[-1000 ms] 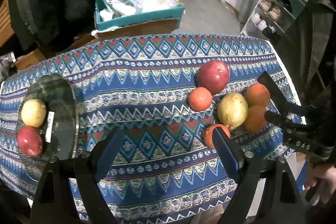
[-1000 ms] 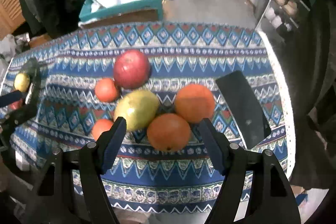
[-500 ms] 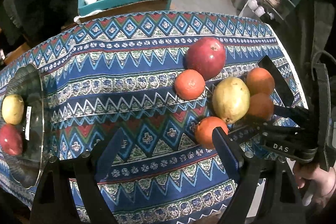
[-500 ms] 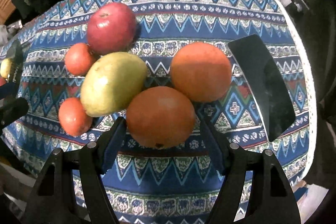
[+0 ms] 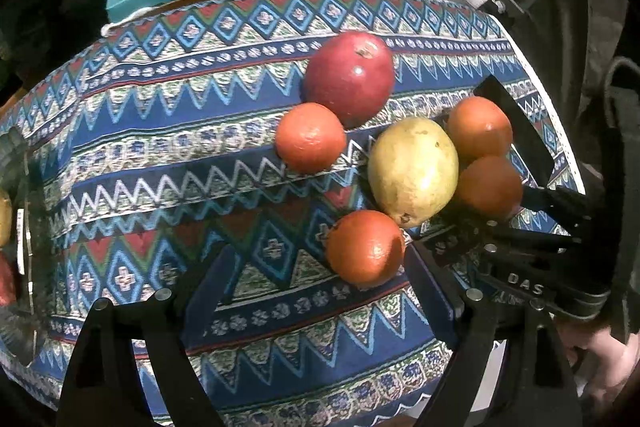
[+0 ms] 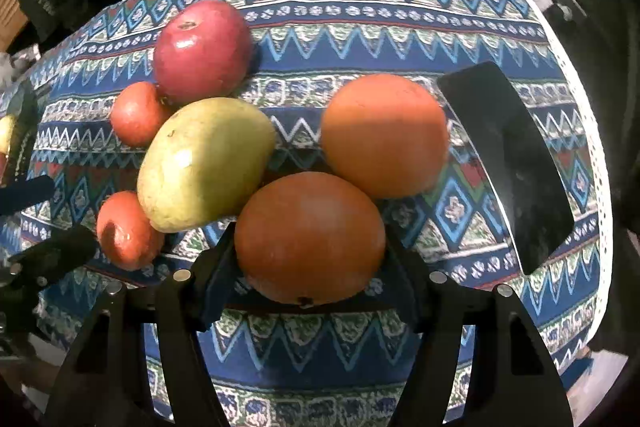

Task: Organize fruits
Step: 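Grasp a large orange with the left tool while the right tool grasps another orange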

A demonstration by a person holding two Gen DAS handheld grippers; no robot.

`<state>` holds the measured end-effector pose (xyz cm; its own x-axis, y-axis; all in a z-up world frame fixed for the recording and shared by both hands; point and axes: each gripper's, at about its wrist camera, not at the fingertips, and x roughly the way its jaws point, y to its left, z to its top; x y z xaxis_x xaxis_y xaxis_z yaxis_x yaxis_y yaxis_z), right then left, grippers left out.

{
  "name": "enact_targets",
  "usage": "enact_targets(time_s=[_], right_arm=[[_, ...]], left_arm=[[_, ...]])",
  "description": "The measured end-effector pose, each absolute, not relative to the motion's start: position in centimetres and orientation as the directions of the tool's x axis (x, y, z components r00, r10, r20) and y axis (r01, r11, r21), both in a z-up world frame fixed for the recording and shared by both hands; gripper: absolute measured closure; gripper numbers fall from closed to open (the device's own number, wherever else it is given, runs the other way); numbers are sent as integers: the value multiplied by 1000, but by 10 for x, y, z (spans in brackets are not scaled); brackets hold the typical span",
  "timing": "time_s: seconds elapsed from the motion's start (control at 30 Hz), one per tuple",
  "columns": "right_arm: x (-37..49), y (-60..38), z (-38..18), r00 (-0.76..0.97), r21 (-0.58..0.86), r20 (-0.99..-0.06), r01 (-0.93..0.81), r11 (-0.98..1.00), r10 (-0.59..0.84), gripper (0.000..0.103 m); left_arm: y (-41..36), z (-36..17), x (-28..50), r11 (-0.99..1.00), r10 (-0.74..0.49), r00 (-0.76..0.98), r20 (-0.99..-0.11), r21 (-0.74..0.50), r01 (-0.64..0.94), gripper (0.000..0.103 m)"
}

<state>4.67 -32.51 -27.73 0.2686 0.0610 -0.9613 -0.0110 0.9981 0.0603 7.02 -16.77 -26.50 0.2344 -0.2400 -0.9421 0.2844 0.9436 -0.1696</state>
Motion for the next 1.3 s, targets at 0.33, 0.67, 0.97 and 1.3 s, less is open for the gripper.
enact_targets(time_s=[0.33, 0.67, 0.97, 1.3], right_arm=[[37, -355, -256, 314, 68, -948, 68, 995, 43, 36], [39, -359, -247, 346, 82, -937, 80, 993, 50, 36], [39, -354, -245, 350, 78, -935, 68, 995, 50, 36], [40, -345, -219, 420, 56, -907, 40, 998, 34, 36]], left_arm=[[-188, -283, 76, 935, -254, 201, -946, -186, 303, 16], [-200, -297, 79, 927, -253, 184, -950, -184, 327, 36], [-210, -298, 72, 906, -274, 183, -944, -189, 378, 56], [-176, -253, 72, 924, -285, 297, -911, -178, 339, 57]])
